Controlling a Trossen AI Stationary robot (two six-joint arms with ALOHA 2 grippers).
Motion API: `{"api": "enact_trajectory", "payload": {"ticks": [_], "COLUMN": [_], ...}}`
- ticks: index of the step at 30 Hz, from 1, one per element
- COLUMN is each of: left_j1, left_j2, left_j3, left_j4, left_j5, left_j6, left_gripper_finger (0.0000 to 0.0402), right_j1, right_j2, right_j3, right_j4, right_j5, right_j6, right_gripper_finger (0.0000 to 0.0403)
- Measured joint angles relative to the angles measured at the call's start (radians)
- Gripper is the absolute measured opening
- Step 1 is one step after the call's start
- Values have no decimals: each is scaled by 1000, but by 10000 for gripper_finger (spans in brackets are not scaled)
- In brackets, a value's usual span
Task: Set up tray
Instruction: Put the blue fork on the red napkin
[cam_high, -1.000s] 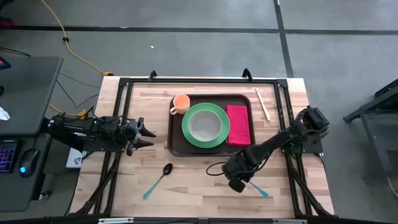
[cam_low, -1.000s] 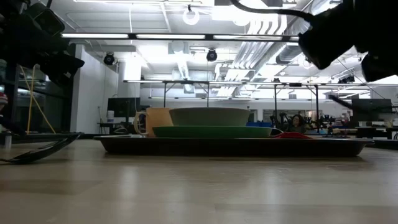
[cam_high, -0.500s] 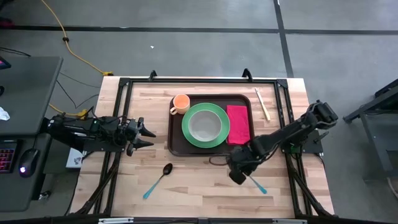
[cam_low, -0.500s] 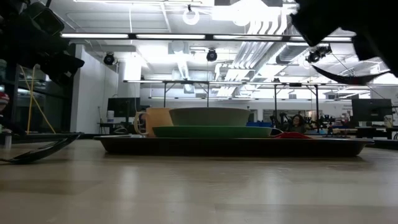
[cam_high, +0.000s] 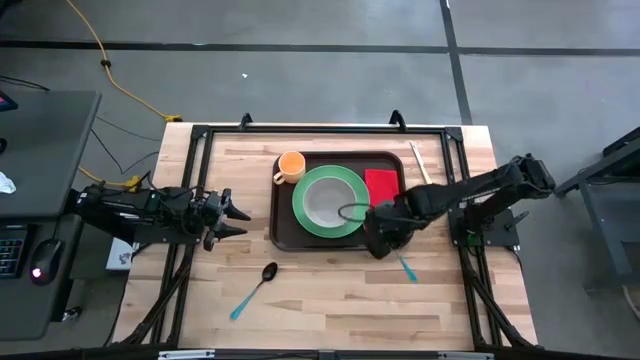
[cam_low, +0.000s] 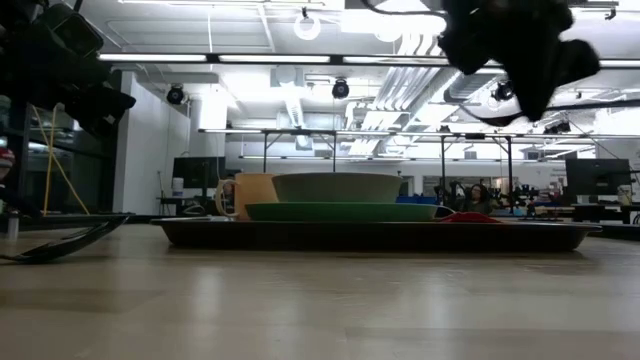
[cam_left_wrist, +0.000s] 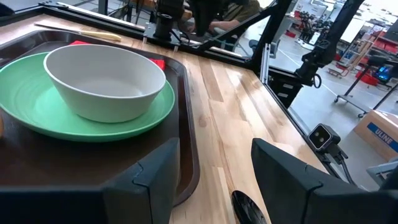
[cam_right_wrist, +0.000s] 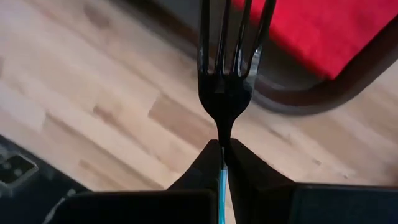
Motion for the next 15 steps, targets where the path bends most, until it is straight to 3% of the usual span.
{"api": "enact_trajectory", "payload": {"ticks": [15], "left_j1": [0], "left_j2": [0], "left_j3": [-1], "left_j4": [0], "left_j5": [0], "left_j6": [0], "left_gripper_finger": [230], "right_j1": [-217], "right_j2": [-2], "right_j3": [0], "right_j4": [-2], "right_j5": [68], "right_j6": [-34], "right_gripper_finger": [0]}}
